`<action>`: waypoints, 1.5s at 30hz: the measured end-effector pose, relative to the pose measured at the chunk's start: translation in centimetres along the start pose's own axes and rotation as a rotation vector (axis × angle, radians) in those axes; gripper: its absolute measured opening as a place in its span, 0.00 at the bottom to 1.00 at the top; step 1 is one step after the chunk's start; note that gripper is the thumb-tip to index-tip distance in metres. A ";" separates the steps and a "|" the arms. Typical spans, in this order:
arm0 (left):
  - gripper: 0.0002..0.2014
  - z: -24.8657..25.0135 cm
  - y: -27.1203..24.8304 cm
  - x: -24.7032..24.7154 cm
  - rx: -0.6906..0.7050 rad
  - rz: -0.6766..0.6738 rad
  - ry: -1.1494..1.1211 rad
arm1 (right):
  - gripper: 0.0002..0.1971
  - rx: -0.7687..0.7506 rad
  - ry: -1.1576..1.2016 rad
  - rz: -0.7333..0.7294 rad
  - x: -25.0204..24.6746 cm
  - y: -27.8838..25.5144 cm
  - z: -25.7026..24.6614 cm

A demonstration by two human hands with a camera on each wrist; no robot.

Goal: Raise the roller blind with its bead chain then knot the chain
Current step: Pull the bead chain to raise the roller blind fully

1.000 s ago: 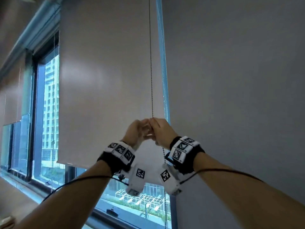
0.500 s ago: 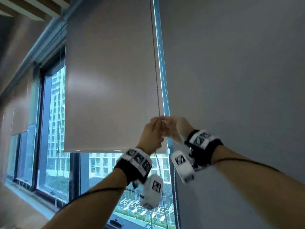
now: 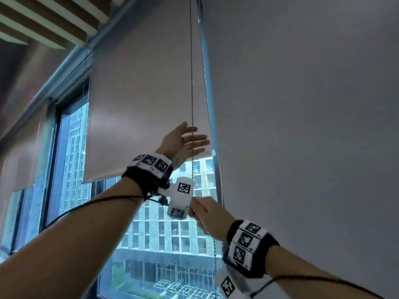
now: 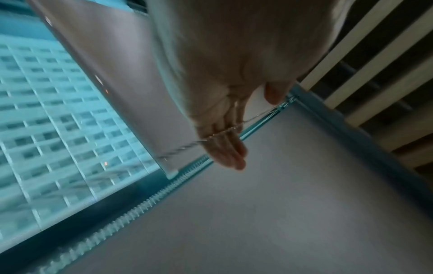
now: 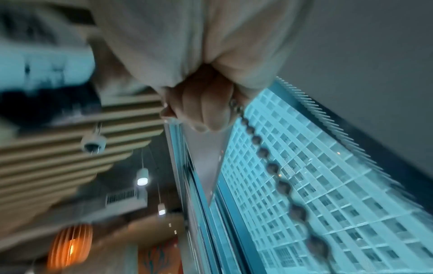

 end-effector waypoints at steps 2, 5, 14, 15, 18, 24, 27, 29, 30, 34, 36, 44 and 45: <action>0.13 1.2 1.1 1.1 0.056 0.078 0.172 | 0.19 0.070 0.009 -0.161 0.9 -1.4 1.0; 0.16 0.6 1.6 2.1 0.216 0.101 0.404 | 0.12 0.245 0.003 -0.396 -0.9 -0.6 0.9; 0.15 -7.3 -5.8 5.6 0.038 -0.193 0.322 | 0.14 -0.014 0.692 0.326 -14.8 8.5 -9.8; 0.13 -8.0 -6.2 5.1 0.027 -0.224 0.325 | 0.15 -0.021 0.588 0.393 -14.7 9.0 -10.1; 0.09 -8.2 -5.1 2.5 0.003 -0.268 0.552 | 0.18 -0.062 0.265 0.425 -12.6 9.4 -9.3; 0.16 0.1 0.2 -0.8 0.077 0.024 0.190 | 0.20 -0.102 0.314 0.335 -8.2 6.9 -9.8; 0.20 5.0 2.3 0.4 0.110 0.008 0.083 | 0.20 -0.057 0.353 0.272 -6.2 4.0 -9.0; 0.18 7.2 3.4 1.9 0.087 -0.019 0.050 | 0.20 -0.051 0.387 0.215 -4.4 2.1 -8.0; 0.16 7.8 3.7 2.7 0.066 -0.015 0.054 | 0.20 -0.047 0.400 0.180 -3.6 1.3 -7.2; 0.10 7.1 4.4 4.0 0.189 0.122 0.272 | 0.16 0.068 0.494 -0.032 -2.6 -0.5 -4.6; 0.15 5.7 3.8 3.8 0.266 0.136 0.358 | 0.13 0.151 0.561 -0.103 -4.6 -0.3 -4.5; 0.11 -4.7 -2.3 4.9 0.151 -0.091 0.342 | 0.20 -0.003 0.701 0.240 -15.6 7.2 -12.3; 0.10 -5.8 -3.1 4.7 0.129 -0.126 0.300 | 0.18 0.004 0.642 0.293 -15.8 7.7 -13.0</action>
Point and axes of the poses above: each hand's wrist, its own y-axis towards the middle knuckle, its own x-axis out of the palm, z = x × y, the point moved 2 cm from there along y, towards the middle knuckle, and after that the axes turned 9 degrees about -z, right-handed, at the moved point
